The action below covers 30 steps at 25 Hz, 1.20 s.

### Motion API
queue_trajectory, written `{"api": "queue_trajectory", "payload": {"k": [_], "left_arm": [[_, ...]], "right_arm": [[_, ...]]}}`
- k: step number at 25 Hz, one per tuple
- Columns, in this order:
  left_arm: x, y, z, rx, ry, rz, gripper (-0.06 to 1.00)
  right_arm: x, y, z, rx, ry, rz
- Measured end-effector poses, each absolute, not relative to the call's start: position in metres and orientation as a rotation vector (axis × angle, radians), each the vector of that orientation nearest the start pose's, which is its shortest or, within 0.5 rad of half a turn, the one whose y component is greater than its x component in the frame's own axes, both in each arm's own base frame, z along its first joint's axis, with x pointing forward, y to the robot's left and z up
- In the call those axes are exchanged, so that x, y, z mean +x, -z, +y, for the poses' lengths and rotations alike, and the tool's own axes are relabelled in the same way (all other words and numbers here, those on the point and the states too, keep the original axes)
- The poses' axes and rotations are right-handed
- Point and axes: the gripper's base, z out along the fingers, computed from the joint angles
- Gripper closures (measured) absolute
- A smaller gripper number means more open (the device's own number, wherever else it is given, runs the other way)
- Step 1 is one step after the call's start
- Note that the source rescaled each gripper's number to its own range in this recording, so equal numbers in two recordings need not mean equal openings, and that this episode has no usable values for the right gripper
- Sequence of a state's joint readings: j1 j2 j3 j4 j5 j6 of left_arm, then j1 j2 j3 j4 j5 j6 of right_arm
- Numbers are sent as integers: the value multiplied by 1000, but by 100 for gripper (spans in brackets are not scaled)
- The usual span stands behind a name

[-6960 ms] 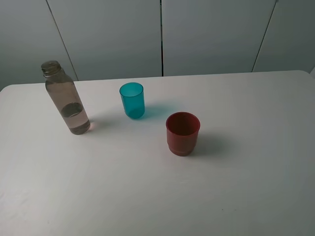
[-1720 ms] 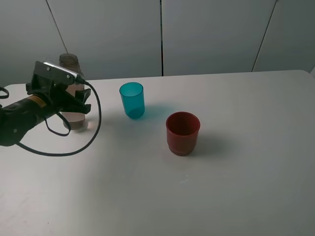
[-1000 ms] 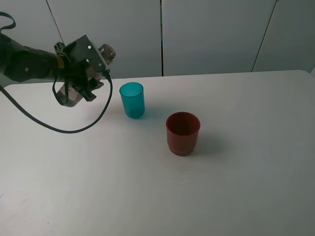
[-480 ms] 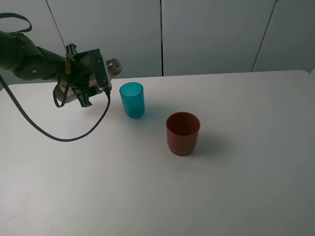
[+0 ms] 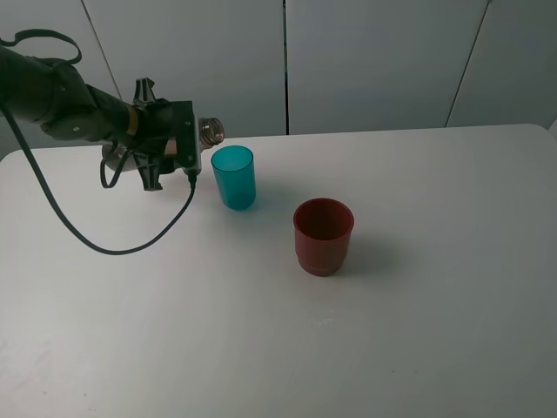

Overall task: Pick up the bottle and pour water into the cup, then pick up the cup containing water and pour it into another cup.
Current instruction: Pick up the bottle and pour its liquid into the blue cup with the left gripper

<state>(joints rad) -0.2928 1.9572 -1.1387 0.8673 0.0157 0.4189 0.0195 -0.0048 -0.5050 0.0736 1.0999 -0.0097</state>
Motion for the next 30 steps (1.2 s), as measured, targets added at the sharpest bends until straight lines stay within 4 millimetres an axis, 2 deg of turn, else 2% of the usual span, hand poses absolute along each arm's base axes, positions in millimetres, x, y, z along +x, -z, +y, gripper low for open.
{"api": "queue_trajectory", "payload": {"k": [9, 14, 18, 30], "left_arm": [[394, -158, -118, 1817, -586, 1545, 94], [407, -165, -122, 1814, -620, 1496, 94], [416, -163, -125, 1812, -627, 1484, 94], [419, -161, -128, 1891, -665, 1377, 94]], "right_arm": [[-8, -276, 6, -36, -94, 2072], [-8, -276, 6, -36, -94, 2072], [-8, -276, 6, -36, -94, 2072], [-8, -276, 6, -36, -94, 2072]]}}
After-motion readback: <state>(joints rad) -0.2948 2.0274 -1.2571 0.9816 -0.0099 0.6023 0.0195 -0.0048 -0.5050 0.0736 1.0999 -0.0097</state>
